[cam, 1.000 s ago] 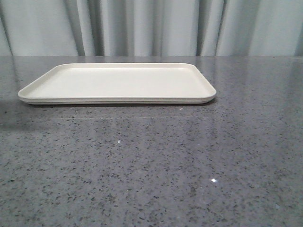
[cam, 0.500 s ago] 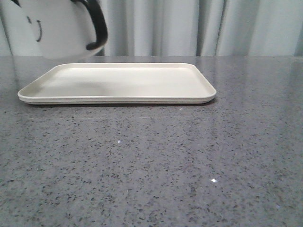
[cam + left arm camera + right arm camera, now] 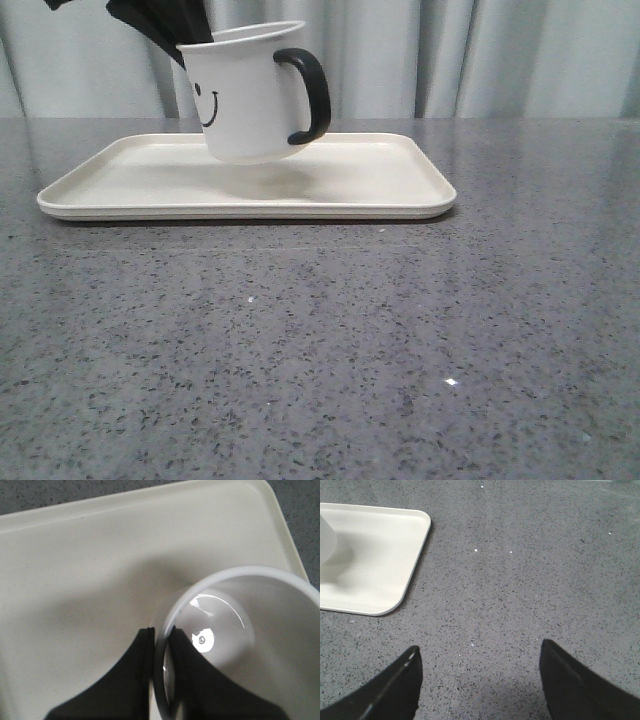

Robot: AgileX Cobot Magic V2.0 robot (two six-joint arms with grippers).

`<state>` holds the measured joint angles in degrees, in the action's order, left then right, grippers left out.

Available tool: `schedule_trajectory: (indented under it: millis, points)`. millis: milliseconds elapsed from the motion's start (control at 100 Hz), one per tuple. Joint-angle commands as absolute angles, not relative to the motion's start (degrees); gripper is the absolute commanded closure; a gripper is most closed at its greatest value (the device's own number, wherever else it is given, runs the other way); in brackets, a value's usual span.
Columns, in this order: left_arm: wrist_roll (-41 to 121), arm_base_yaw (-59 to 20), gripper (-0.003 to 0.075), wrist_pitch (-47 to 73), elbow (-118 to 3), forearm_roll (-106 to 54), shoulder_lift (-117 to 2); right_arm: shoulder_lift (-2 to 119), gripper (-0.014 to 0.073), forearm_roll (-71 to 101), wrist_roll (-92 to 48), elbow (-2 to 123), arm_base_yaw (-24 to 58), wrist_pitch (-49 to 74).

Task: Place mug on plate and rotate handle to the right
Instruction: 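Lower the mug onto the tray and open the left gripper, then raise the left gripper away from the mug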

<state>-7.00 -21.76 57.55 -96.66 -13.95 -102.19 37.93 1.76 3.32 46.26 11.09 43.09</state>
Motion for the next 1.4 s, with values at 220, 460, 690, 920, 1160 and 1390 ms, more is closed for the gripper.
schedule_trajectory:
  millis: [220, 460, 690, 920, 1160, 1390]
  points:
    - [-7.3, -22.65, 0.0741, 57.54, -98.91, -14.44, -101.58, 38.17, 0.0087, 1.71, 2.95, 48.16, 10.65, 39.88]
    - [-7.3, -24.75, 0.0741, 57.63, -98.91, -13.28, -102.83, 38.17, 0.0087, 1.71, 2.95, 48.16, 10.65, 39.94]
    - [-7.3, -24.91, 0.0739, 57.43, -98.91, -13.03, -102.82, 38.17, 0.0087, 1.71, 2.95, 48.16, 10.65, 40.19]
    - [-6.48, -24.91, 0.0554, 57.55, -98.91, -13.03, -102.82, 38.17, 0.0087, 1.71, 2.95, 48.16, 10.65, 40.19]
    - [-5.84, -24.91, 0.0174, 57.01, -98.91, -13.03, -102.82, 38.17, 0.0087, 1.71, 2.95, 48.16, 10.65, 40.18]
    - [-5.84, -24.91, 0.0154, 53.1, -99.04, -13.03, -101.44, 38.17, 0.0087, 1.71, 2.95, 48.16, 10.65, 40.25]
